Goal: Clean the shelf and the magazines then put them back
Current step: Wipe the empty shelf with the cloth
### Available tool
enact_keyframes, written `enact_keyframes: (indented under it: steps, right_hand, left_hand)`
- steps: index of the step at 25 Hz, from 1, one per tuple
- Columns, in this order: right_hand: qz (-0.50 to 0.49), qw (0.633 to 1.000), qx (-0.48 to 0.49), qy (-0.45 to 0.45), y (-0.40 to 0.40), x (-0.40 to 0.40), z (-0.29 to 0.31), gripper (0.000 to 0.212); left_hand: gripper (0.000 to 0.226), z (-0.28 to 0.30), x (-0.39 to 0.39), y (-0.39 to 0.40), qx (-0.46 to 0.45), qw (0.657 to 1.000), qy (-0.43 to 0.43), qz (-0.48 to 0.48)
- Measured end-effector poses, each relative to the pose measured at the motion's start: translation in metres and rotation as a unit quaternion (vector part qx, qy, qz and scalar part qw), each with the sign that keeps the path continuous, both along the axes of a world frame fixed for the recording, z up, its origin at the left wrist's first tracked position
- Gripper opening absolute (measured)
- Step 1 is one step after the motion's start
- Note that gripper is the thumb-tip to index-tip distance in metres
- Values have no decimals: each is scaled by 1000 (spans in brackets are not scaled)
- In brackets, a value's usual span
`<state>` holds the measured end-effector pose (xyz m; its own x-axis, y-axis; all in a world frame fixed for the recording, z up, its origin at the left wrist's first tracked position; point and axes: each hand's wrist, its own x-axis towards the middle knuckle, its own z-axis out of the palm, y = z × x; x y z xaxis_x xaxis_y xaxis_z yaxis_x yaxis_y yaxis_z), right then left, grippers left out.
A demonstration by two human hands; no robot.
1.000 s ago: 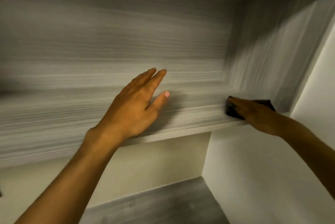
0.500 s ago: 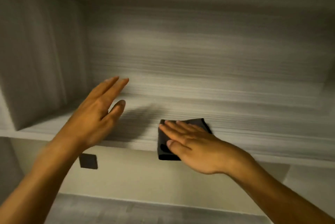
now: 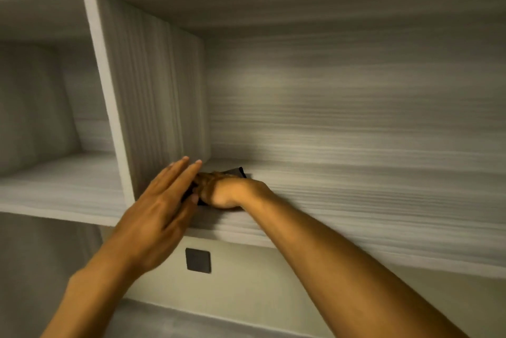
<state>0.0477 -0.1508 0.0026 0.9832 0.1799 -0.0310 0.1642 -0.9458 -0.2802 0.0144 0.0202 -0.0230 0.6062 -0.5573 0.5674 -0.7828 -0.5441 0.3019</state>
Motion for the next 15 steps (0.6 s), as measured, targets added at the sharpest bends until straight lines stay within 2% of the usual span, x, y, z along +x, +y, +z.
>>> enact_keyframes:
  steps: [4, 8, 15]
  right_hand:
    - [-37, 999, -1, 5, -19, -2, 7, 59]
    - [-89, 995, -34, 10, -85, -25, -3, 60]
    - [-228, 973, -34, 7, -240, -139, -7, 55]
  left_hand:
    - [60, 7, -1, -21, 31, 999, -4, -9]
    - [62, 9, -7, -69, 59, 997, -34, -30]
    - [56, 18, -55, -198, 99, 985, -60, -128]
